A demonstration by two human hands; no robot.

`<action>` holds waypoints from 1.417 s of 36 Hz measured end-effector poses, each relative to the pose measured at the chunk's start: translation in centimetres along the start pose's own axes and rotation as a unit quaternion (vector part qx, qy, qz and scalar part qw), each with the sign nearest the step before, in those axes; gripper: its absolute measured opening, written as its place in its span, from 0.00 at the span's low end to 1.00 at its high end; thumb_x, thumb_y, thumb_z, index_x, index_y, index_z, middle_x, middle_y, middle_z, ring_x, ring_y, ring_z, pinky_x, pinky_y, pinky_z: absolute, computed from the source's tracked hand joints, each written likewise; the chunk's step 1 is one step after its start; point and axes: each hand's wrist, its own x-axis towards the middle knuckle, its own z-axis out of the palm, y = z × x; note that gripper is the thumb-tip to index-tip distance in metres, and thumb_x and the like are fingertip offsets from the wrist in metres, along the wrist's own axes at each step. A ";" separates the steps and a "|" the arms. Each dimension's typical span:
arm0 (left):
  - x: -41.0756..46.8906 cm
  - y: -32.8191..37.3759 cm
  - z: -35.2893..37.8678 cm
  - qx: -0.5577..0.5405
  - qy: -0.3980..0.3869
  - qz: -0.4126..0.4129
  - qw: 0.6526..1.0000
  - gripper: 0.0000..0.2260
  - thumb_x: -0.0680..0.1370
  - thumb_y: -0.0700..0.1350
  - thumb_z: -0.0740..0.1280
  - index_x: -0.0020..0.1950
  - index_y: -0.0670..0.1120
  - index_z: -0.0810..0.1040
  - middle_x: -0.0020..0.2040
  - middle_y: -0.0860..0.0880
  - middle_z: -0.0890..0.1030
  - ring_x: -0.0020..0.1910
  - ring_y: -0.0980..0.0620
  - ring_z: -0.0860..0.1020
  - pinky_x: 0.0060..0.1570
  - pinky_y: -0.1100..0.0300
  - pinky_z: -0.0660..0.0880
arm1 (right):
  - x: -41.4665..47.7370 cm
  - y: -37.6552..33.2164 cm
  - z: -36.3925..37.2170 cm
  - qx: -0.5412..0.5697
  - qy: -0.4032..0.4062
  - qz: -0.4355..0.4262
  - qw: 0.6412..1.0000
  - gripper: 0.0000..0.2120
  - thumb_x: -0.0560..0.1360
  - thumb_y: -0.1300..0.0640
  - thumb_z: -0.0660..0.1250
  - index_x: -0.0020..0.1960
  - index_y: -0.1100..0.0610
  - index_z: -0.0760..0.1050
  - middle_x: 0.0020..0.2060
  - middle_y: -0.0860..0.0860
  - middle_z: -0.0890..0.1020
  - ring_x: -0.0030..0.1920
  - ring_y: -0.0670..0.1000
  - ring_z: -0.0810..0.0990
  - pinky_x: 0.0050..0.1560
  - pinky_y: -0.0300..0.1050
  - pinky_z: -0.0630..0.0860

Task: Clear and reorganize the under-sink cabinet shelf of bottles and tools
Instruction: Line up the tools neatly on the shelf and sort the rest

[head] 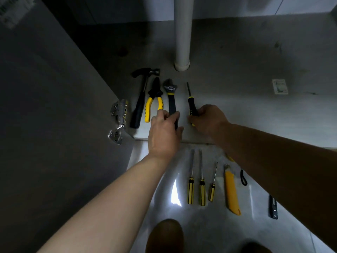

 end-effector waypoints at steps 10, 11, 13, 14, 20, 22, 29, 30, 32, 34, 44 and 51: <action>0.3 0.3 -0.2 0.034 0.045 -0.009 0.998 0.12 0.79 0.37 0.67 0.61 0.43 0.79 0.59 0.45 0.75 0.56 0.43 0.73 0.45 0.47 0.78 | 0.7 -0.6 2.7 -0.032 0.041 -0.027 0.998 0.24 0.74 0.49 0.73 0.63 0.58 0.70 0.61 0.58 0.77 0.61 0.59 0.78 0.50 0.43 0.71; 0.3 0.2 -0.1 0.038 0.049 -0.011 0.998 0.12 0.79 0.36 0.67 0.61 0.43 0.79 0.59 0.45 0.75 0.56 0.43 0.73 0.45 0.48 0.78 | 0.7 -0.6 2.8 -0.037 0.042 -0.034 0.998 0.25 0.74 0.49 0.73 0.64 0.59 0.69 0.61 0.58 0.77 0.61 0.59 0.77 0.52 0.45 0.73; 0.4 0.0 -0.1 0.042 0.055 -0.011 0.998 0.13 0.79 0.36 0.67 0.62 0.43 0.79 0.59 0.45 0.75 0.56 0.43 0.73 0.44 0.49 0.78 | 0.7 -0.6 3.1 -0.043 0.042 -0.045 0.997 0.25 0.74 0.49 0.73 0.64 0.59 0.68 0.61 0.59 0.76 0.62 0.59 0.77 0.56 0.48 0.75; 0.4 -0.1 -0.1 0.041 0.057 -0.010 0.997 0.12 0.79 0.37 0.67 0.63 0.42 0.79 0.59 0.45 0.75 0.57 0.43 0.73 0.45 0.49 0.78 | 0.8 -0.6 3.1 -0.047 0.043 -0.049 0.997 0.26 0.74 0.49 0.73 0.64 0.59 0.68 0.62 0.59 0.76 0.62 0.59 0.77 0.56 0.49 0.75; -0.2 -0.4 0.0 0.025 0.071 -0.004 0.997 0.16 0.80 0.36 0.65 0.67 0.42 0.78 0.62 0.44 0.74 0.58 0.43 0.72 0.51 0.50 0.76 | 1.1 -0.2 2.8 -0.054 0.025 -0.068 0.996 0.25 0.74 0.47 0.73 0.63 0.59 0.69 0.61 0.58 0.78 0.61 0.58 0.77 0.52 0.43 0.72; -1.2 -0.3 0.0 0.008 0.099 0.006 0.995 0.17 0.79 0.36 0.65 0.69 0.43 0.76 0.61 0.44 0.73 0.58 0.44 0.71 0.54 0.52 0.75 | 0.5 0.1 2.6 -0.049 0.021 -0.072 0.996 0.24 0.74 0.48 0.72 0.63 0.59 0.69 0.60 0.57 0.78 0.60 0.58 0.78 0.49 0.41 0.70; -9.0 -1.0 3.7 -0.080 0.006 0.000 0.997 0.11 0.76 0.43 0.69 0.54 0.54 0.72 0.51 0.54 0.71 0.49 0.51 0.76 0.44 0.53 0.77 | -6.8 5.0 2.3 -0.087 0.087 -0.142 0.982 0.06 0.76 0.54 0.62 0.49 0.56 0.70 0.42 0.58 0.81 0.44 0.63 0.81 0.41 0.53 0.77; -10.1 -1.3 4.6 -0.094 -0.041 -0.033 0.994 0.10 0.76 0.45 0.69 0.51 0.56 0.71 0.49 0.55 0.72 0.47 0.51 0.77 0.42 0.54 0.76 | -7.8 6.2 2.7 -0.124 0.075 -0.136 0.980 0.06 0.76 0.53 0.62 0.48 0.55 0.70 0.40 0.57 0.82 0.43 0.63 0.82 0.39 0.51 0.77; -11.7 -1.7 6.2 -0.114 -0.146 -0.098 0.978 0.11 0.75 0.49 0.70 0.49 0.58 0.68 0.46 0.56 0.75 0.46 0.50 0.78 0.41 0.57 0.72 | -9.4 8.5 3.6 -0.176 0.019 -0.086 0.980 0.06 0.75 0.53 0.62 0.49 0.54 0.73 0.42 0.56 0.83 0.45 0.61 0.83 0.42 0.51 0.80; -12.8 -1.9 7.2 -0.123 -0.232 -0.141 0.955 0.13 0.73 0.53 0.72 0.49 0.56 0.68 0.45 0.54 0.77 0.47 0.48 0.79 0.42 0.57 0.71 | -10.4 10.7 4.4 -0.172 -0.029 -0.017 0.985 0.08 0.75 0.54 0.65 0.52 0.55 0.74 0.46 0.56 0.83 0.49 0.60 0.82 0.47 0.50 0.80; -12.5 -2.3 7.8 -0.036 -0.287 -0.118 0.950 0.11 0.73 0.51 0.71 0.49 0.49 0.72 0.49 0.45 0.82 0.50 0.41 0.81 0.41 0.57 0.69 | -10.5 13.8 8.6 -0.202 -0.068 0.112 0.971 0.15 0.74 0.47 0.69 0.54 0.55 0.74 0.53 0.56 0.81 0.55 0.59 0.81 0.46 0.47 0.73; -13.8 -3.7 6.9 -0.142 -0.309 -0.129 0.931 0.08 0.71 0.47 0.71 0.44 0.53 0.73 0.33 0.57 0.80 0.36 0.56 0.79 0.40 0.55 0.78 | -9.3 13.9 8.4 -0.167 -0.112 0.134 0.970 0.09 0.73 0.52 0.70 0.42 0.56 0.74 0.45 0.56 0.85 0.45 0.56 0.85 0.47 0.49 0.83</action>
